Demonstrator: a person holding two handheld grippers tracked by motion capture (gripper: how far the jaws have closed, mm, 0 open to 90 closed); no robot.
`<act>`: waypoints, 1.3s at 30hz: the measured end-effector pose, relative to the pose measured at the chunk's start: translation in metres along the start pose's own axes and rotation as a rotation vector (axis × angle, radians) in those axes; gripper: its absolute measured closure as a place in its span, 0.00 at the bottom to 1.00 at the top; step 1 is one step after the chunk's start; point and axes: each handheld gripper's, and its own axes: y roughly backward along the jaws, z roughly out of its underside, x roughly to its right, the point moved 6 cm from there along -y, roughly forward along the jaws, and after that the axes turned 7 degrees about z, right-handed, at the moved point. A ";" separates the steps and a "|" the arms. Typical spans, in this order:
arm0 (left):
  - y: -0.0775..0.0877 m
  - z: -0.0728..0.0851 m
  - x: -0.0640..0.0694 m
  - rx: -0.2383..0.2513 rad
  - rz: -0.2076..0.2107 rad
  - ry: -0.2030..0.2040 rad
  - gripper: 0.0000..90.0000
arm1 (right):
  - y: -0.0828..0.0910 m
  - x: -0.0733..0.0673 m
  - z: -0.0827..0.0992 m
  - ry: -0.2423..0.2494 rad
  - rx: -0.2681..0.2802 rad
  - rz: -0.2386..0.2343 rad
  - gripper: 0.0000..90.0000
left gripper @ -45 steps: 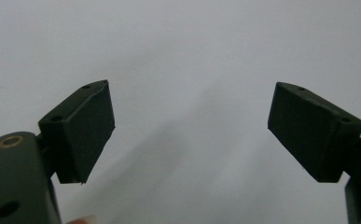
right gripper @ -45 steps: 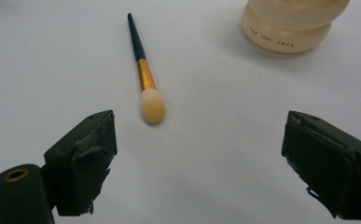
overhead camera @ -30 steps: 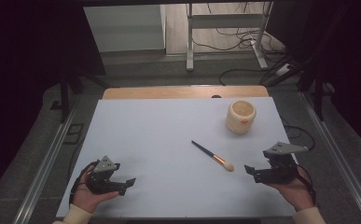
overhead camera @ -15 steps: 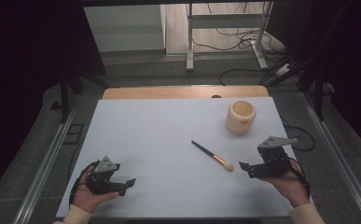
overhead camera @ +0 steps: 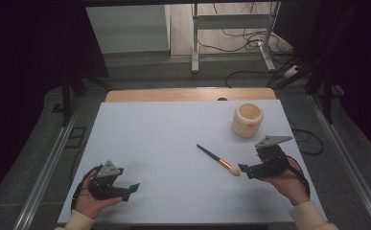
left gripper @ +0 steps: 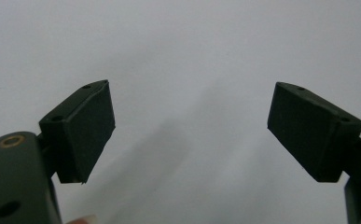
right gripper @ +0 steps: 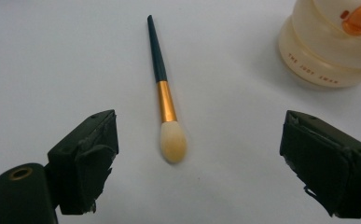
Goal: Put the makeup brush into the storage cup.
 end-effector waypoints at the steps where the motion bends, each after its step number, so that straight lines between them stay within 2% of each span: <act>1: 0.000 0.000 0.000 0.001 0.000 0.003 0.17 | -0.001 0.000 -0.001 0.005 -0.001 0.001 0.13; 16: 0.000 0.001 -0.002 -0.002 0.001 0.001 0.17 | -0.022 -0.006 -0.023 0.040 -0.050 -0.017 0.14; 31: 0.000 0.001 -0.001 -0.008 0.007 -0.004 0.17 | -0.037 -0.008 -0.027 0.069 -0.118 -0.024 0.15; 39: 0.000 0.001 -0.002 -0.006 0.008 -0.001 0.17 | -0.051 -0.017 -0.033 0.112 -0.168 -0.044 0.16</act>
